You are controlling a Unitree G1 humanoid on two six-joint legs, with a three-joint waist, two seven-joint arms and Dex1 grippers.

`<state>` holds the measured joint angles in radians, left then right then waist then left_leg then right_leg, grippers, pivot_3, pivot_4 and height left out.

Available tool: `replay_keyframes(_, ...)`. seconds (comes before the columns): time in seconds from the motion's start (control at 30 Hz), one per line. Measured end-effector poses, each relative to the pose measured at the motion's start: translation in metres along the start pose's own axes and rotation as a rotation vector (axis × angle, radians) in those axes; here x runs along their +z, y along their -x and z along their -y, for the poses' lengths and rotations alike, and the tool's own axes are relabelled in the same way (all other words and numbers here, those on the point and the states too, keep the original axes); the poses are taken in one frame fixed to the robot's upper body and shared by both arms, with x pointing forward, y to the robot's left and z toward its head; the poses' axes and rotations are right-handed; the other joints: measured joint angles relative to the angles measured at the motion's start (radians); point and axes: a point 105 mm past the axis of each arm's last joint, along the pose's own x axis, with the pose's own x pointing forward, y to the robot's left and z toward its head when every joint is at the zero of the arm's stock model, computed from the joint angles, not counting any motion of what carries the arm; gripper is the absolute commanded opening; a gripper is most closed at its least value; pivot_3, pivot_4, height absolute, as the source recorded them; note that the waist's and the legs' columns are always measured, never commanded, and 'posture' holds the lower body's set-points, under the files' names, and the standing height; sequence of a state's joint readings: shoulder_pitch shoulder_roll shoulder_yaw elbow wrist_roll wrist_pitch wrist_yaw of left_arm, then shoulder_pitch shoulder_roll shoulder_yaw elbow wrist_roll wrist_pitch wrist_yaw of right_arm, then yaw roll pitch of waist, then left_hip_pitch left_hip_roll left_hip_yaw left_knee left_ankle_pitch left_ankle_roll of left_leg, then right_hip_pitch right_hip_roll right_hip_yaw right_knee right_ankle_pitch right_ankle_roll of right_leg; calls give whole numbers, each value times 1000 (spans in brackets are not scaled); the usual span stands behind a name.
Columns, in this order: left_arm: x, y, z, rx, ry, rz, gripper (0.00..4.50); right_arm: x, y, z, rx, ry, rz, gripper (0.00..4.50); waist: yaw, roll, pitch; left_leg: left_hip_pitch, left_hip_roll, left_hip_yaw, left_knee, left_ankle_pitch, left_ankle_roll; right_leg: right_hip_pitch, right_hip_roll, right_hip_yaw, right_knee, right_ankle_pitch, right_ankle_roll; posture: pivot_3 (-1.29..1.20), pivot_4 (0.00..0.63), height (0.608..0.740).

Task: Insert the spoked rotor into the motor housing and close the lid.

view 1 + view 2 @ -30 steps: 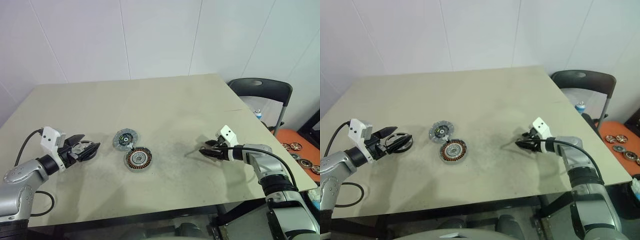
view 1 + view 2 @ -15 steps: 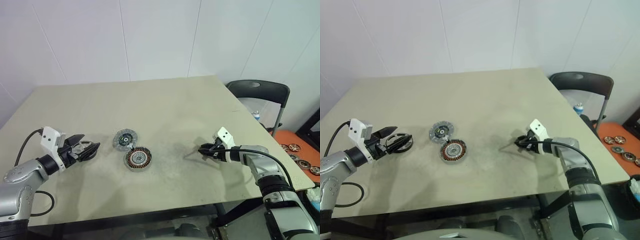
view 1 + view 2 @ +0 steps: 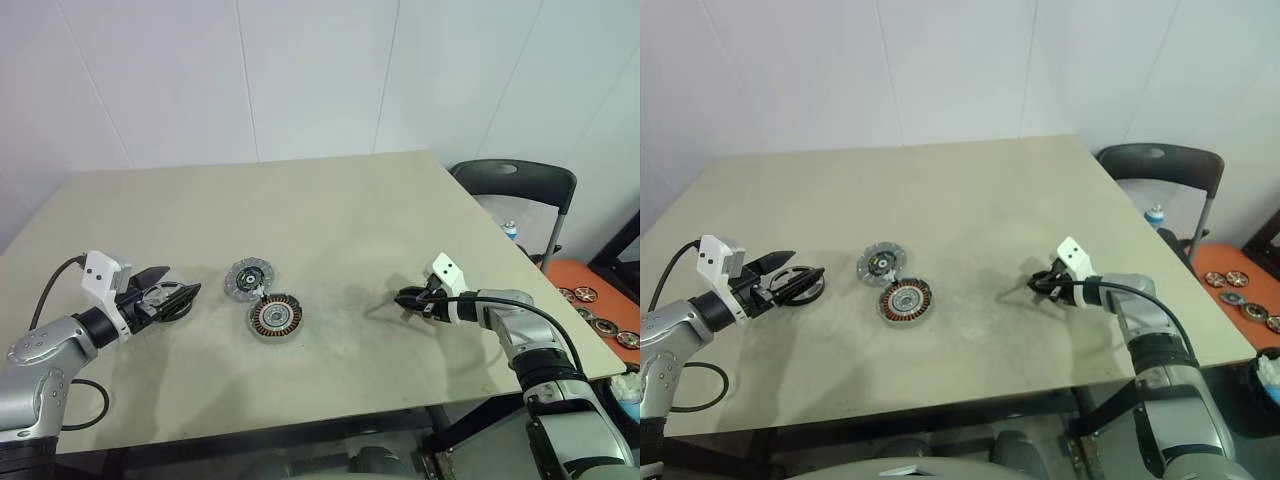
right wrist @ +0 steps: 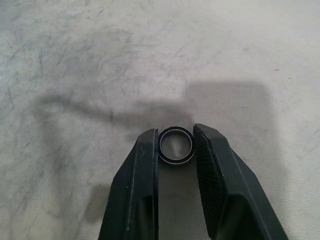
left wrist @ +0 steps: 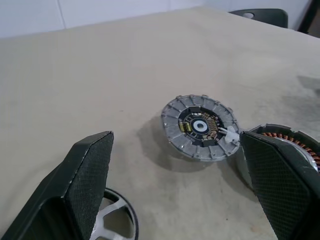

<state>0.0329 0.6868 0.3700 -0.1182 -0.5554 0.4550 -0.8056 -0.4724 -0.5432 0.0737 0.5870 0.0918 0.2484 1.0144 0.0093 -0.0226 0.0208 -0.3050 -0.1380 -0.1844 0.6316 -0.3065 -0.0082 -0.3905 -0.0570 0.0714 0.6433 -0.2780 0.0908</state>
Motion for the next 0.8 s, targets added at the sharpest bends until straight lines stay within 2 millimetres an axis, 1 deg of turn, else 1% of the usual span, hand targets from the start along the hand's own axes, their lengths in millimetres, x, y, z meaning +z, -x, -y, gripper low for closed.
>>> replay_keyframes(0.07,0,0,1,-6,4,-3,4318,8,-7,-6,20,6,13,675,-3,0,0,-1,3,2,0,-1,-2,-2,1,0,0,0,0,0,0,740)
replay_keyframes(0.13,-1,0,2,-15,10,-8,4318,20,-20,-21,75,27,35,675,-3,2,2,-2,5,3,-1,-2,-3,-5,2,0,0,1,-1,0,0,740)
replay_keyframes(0.2,-1,0,3,-22,10,-9,4318,38,-32,-36,129,66,64,675,0,6,4,-5,7,4,-1,-4,-4,-10,4,0,0,4,-3,0,0,740)
replay_keyframes(0.27,0,-1,3,-23,8,-8,4318,56,-36,-43,159,111,94,675,4,6,4,-14,9,3,1,-4,-5,-19,6,-1,0,5,-3,0,0,740)
replay_keyframes(0.3,-1,-1,3,-23,10,-10,4318,66,-37,-46,169,129,114,675,6,6,4,-17,9,2,1,-3,-10,-22,6,-2,0,7,-3,0,0,740)
replay_keyframes(0.33,-1,-1,3,-23,10,-10,4318,73,-38,-49,180,142,128,675,7,5,4,-17,9,2,1,-3,-12,-23,6,-2,0,7,-4,0,0,740)
replay_keyframes(0.4,-1,-1,4,-23,10,-10,4318,80,-41,-58,217,168,136,675,5,5,4,-18,10,3,0,-6,-12,-23,7,-2,-1,7,-4,0,0,740)
replay_keyframes(0.5,-1,-1,4,-24,9,-9,4318,80,-48,-70,269,168,126,675,2,6,4,-18,13,5,-1,-8,-10,-23,9,-2,-6,7,-4,0,0,740)
replay_keyframes(0.57,-1,-1,4,-24,9,-9,4318,84,-53,-76,296,181,128,675,-1,7,5,-18,14,8,-1,-9,-9,-23,9,-2,-7,7,-4,0,0,740)
replay_keyframes(0.63,-1,-1,5,-26,10,-7,4318,94,-58,-84,326,199,148,675,-3,7,5,-18,14,9,-1,-9,-9,-23,9,-2,-8,7,-4,0,0,740)
replay_keyframes(0.73,0,-2,8,-30,9,0,4318,116,-64,-98,382,223,192,675,-3,7,5,-18,14,9,0,-9,-9,-23,9,-2,-8,7,-4,0,0,740)
replay_keyframes(0.8,1,-4,11,-38,4,4,4318,130,-64,-107,427,247,218,675,-1,7,5,-18,14,9,0,-9,-9,-23,10,-2,-8,7,-4,0,0,740)
